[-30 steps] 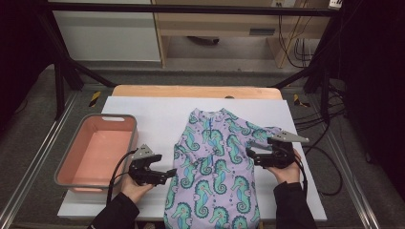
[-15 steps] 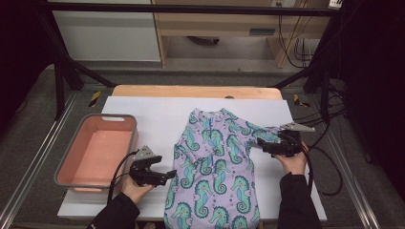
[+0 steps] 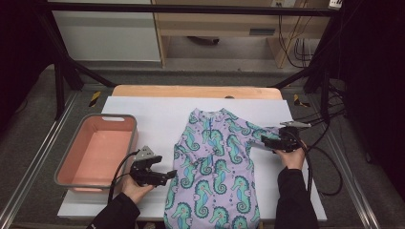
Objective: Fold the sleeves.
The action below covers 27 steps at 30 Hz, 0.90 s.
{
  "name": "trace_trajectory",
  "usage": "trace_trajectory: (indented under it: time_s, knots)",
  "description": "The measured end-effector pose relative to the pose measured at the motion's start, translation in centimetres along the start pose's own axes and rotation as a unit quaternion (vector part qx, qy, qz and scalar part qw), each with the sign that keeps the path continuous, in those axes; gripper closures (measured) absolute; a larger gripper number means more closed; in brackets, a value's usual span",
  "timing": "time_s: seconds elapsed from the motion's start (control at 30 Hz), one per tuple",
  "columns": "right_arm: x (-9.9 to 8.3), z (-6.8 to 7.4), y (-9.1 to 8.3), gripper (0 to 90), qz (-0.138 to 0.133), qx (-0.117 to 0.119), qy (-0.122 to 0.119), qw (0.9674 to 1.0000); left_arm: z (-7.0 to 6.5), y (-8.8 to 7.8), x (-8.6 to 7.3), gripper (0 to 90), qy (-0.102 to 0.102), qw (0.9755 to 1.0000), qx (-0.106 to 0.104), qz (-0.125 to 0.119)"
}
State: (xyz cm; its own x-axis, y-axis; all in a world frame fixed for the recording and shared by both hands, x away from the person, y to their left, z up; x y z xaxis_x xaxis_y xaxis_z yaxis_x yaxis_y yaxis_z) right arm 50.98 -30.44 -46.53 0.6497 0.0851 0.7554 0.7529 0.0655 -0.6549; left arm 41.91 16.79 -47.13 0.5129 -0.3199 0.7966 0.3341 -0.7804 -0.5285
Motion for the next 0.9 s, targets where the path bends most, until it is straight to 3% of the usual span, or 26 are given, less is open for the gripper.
trace_trajectory:
  time_s: [0.17, 0.5, 0.7, 0.9]
  knots:
    - [-0.3, -0.5, 1.1, 29.4, 0.017, -0.008, 0.015, 0.9997, 0.0, 0.2, -0.1, 11.6, 0.001, 1.0, 0.0, 0.003]
    - [-0.8, -0.8, 2.0, 46.6, 0.037, -0.02, 0.018, 0.999, -0.1, 0.3, -0.1, 11.6, 0.002, 1.0, -0.002, 0.004]
    - [-1.0, -0.4, 1.6, 64.2, 0.045, -0.025, -0.001, 0.9987, -0.1, 0.4, -0.1, 11.7, 0.001, 1.0, -0.002, 0.007]
    - [-1.3, -0.1, 1.2, 82.0, 0.051, -0.013, 0.016, 0.9985, -0.2, 0.5, -0.2, 11.6, 0.003, 0.9999, -0.003, 0.009]
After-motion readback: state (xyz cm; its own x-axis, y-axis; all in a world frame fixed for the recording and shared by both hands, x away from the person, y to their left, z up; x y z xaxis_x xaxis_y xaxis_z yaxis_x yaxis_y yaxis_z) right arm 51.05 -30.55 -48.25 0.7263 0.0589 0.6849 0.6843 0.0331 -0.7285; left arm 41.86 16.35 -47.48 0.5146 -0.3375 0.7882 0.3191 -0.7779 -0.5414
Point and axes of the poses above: each handheld gripper's, and its own axes: y roughly forward along the jaws, x roughly out of its top, z roughly to its left, the point moved 1 cm from there along y, roughly forward along the jaws, and after that the axes turned 11 degrees about -x, right-handed, at the moved point
